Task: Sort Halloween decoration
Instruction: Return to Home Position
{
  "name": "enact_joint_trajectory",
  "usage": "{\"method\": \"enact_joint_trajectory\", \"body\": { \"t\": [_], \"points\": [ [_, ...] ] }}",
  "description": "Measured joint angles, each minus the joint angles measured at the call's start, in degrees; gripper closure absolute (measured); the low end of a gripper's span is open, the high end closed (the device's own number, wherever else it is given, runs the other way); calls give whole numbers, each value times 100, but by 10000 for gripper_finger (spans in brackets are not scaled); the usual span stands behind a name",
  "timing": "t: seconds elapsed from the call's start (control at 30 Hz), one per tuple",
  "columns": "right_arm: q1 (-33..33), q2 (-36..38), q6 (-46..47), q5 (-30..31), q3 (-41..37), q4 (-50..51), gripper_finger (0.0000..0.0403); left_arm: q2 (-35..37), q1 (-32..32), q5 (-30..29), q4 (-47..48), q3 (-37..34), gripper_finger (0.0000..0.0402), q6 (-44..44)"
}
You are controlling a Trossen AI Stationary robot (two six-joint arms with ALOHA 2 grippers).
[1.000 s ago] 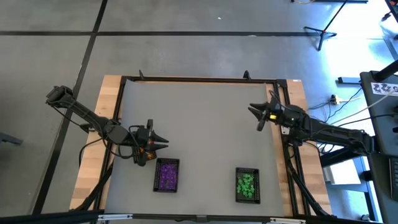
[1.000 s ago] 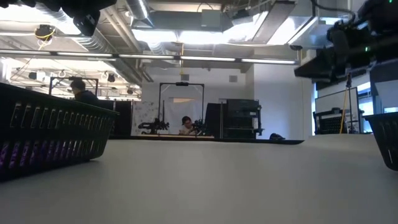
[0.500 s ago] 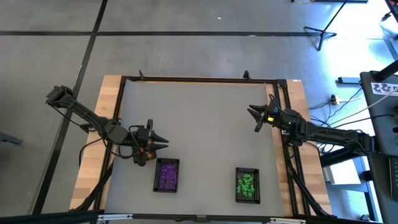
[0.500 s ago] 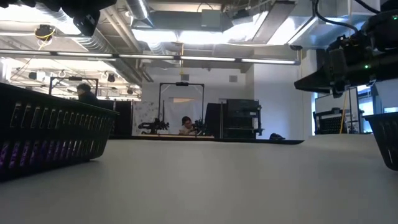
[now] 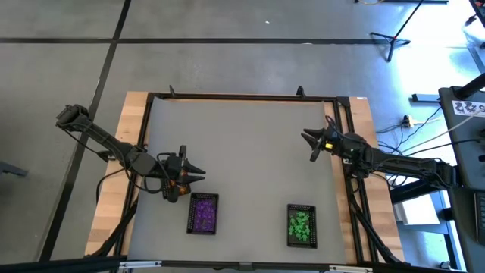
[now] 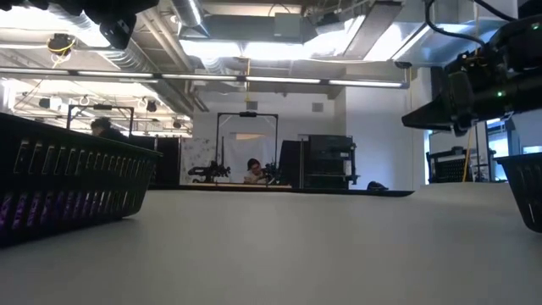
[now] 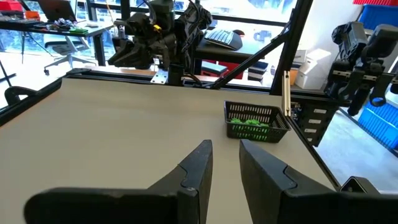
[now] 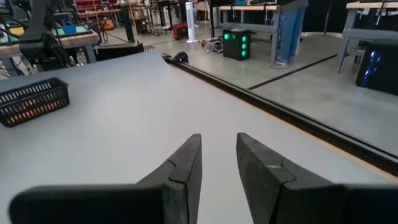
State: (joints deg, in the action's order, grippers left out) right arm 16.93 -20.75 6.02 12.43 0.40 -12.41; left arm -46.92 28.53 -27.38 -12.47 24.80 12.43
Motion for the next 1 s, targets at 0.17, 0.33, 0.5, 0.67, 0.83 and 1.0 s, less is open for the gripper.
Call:
{"method": "enact_joint_trajectory", "body": {
  "t": [0.17, 0.33, 0.5, 0.67, 0.83, 1.0],
  "points": [
    [0, 0, 2, -2, 0, 80, 304, 154, 10, 678, 1419, 133, 327, -1],
    [-2, 2, 2, -4, 0, 123, 304, 282, 107, 1218, 2038, 131, 327, -147],
    [-2, 0, 2, -11, 0, 283, 304, 247, 141, 1215, 2044, 133, 327, 321],
    [-2, 0, 2, -10, 1, 365, 304, 218, 91, 400, 1124, 131, 327, 178],
    [-2, 0, 2, -10, 2, 363, 304, 90, -443, -1935, -310, 142, 327, -492],
    [-2, 1, 2, -9, 2, 359, 304, -132, -1696, -1629, -330, 140, 327, -363]
  ]
}}
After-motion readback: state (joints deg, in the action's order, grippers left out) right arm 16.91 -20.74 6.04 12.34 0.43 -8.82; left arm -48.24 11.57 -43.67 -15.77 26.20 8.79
